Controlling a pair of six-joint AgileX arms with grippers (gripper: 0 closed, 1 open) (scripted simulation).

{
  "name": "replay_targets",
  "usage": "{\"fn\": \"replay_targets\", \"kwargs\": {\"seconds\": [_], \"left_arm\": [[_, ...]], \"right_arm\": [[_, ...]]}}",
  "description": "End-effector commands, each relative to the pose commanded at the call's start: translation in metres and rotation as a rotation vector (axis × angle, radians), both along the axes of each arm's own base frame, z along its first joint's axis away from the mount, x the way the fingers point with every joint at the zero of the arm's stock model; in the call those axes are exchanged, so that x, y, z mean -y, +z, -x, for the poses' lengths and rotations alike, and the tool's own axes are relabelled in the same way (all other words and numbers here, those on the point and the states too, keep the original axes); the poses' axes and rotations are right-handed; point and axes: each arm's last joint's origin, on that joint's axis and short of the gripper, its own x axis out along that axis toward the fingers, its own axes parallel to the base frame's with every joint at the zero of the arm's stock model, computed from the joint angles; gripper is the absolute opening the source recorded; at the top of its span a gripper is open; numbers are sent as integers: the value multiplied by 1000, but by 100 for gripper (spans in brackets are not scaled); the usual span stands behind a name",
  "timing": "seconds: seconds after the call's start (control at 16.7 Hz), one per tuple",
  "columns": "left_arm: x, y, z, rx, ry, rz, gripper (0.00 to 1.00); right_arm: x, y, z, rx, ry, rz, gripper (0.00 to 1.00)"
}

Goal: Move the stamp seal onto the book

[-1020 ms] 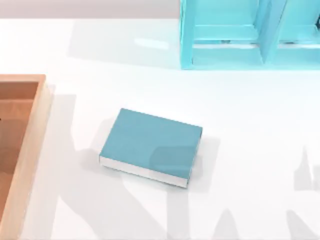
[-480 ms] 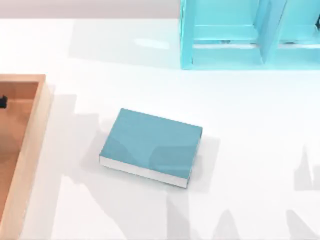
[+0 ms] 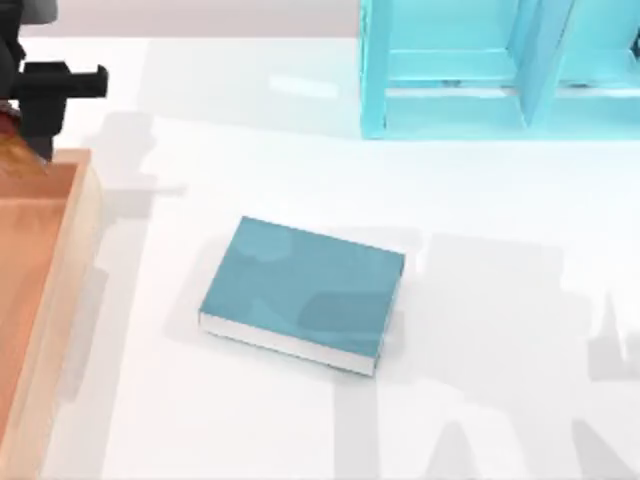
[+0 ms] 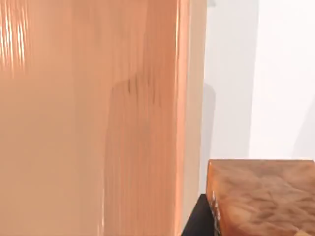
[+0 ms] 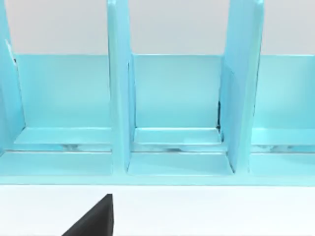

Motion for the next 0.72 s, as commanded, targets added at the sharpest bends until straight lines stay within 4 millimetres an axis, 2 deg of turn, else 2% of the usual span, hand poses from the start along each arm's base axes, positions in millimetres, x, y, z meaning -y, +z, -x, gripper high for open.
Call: {"fn": "replay_targets", "kwargs": {"seconds": [0.12, 0.3, 0.6, 0.72], "left_arm": [[13, -4, 5, -92, -12, -9, 0], [19, -14, 6, -177, -18, -24, 0], [18, -13, 5, -172, -15, -22, 0], [29, -16, 1, -161, -13, -19, 0]], "right_arm": [[0, 0, 0, 0, 0, 0, 100], [0, 0, 0, 0, 0, 0, 100], [0, 0, 0, 0, 0, 0, 100], [0, 0, 0, 0, 0, 0, 100]]}}
